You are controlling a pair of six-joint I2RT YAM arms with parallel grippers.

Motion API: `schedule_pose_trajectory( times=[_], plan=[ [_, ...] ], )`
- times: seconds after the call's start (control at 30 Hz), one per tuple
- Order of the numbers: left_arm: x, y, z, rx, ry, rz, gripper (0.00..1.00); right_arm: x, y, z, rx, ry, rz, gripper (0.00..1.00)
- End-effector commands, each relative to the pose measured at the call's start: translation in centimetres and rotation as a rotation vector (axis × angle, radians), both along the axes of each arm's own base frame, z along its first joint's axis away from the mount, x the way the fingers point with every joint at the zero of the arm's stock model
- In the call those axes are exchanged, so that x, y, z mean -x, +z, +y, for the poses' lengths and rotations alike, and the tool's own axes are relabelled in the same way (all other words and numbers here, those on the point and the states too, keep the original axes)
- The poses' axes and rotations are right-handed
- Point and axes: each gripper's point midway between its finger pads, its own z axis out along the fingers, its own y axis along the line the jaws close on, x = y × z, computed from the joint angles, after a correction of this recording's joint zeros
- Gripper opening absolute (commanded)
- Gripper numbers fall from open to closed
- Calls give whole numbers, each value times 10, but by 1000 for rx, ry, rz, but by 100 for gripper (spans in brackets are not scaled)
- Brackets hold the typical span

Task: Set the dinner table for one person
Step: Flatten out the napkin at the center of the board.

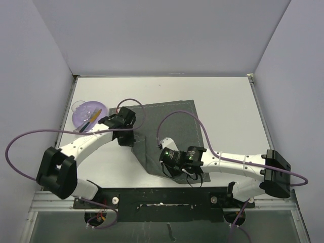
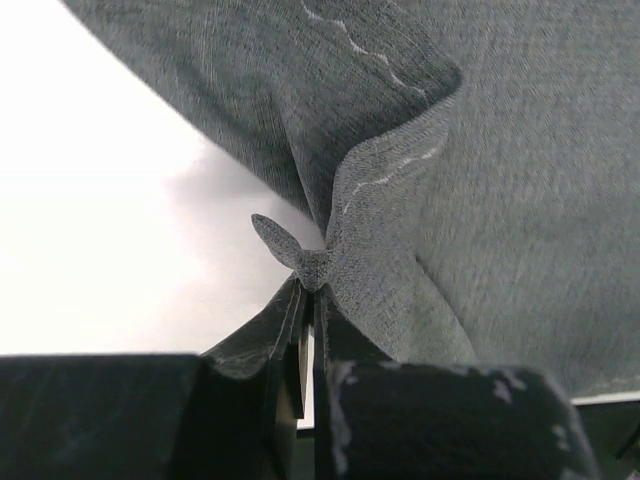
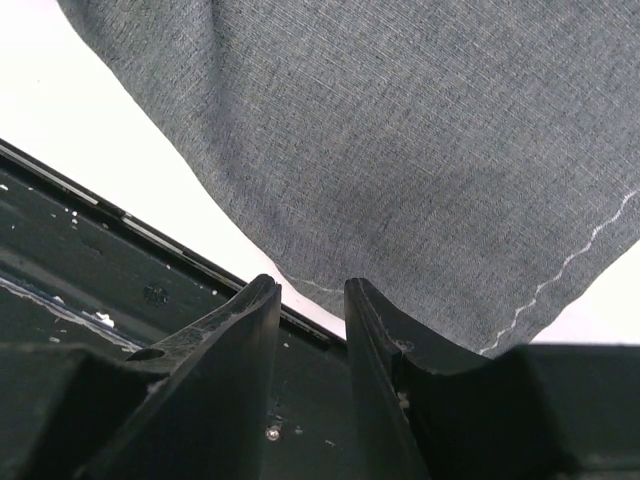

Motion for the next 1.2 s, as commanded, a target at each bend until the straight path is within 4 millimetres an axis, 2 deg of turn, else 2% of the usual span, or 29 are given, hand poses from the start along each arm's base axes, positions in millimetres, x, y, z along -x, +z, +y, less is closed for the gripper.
schedule_pose_trajectory(
  times=[0.0, 0.13, 0.27, 0.37, 0.57, 0.67, 0.7, 0.77, 0.9, 1.0, 1.17],
  plan=[
    [17, 32, 5, 60, 31, -68, 0, -10, 0, 22, -51, 14, -23, 34],
    [45, 37, 17, 63, 69, -37, 0, -20, 2, 25, -18, 12, -41, 33],
    [80, 40, 32, 67, 113, 0, 0, -44, 14, 21, -24, -26, -64, 33],
    [99, 45, 39, 73, 145, 0, 0, -69, 29, 17, -54, -55, -94, 33],
    [115, 51, 27, 178, 184, 48, 0, -135, 73, 13, -128, -98, -174, 32],
    [118, 50, 26, 197, 198, 52, 0, -170, 80, 14, -219, -92, -172, 25],
    [119, 49, 26, 201, 201, 52, 0, -180, 78, 16, -260, -84, -150, 20],
    [120, 47, 24, 210, 204, 60, 0, -205, 67, 17, -315, -88, -108, 0],
    [121, 45, 19, 229, 206, 81, 0, -237, 39, 28, -319, -52, -30, 0],
    [121, 45, 18, 234, 204, 84, 0, -254, 24, 44, -360, -6, 6, 0],
    [122, 44, 19, 224, 202, 88, 0, -285, 7, 52, -385, 7, 24, 0]
  ],
)
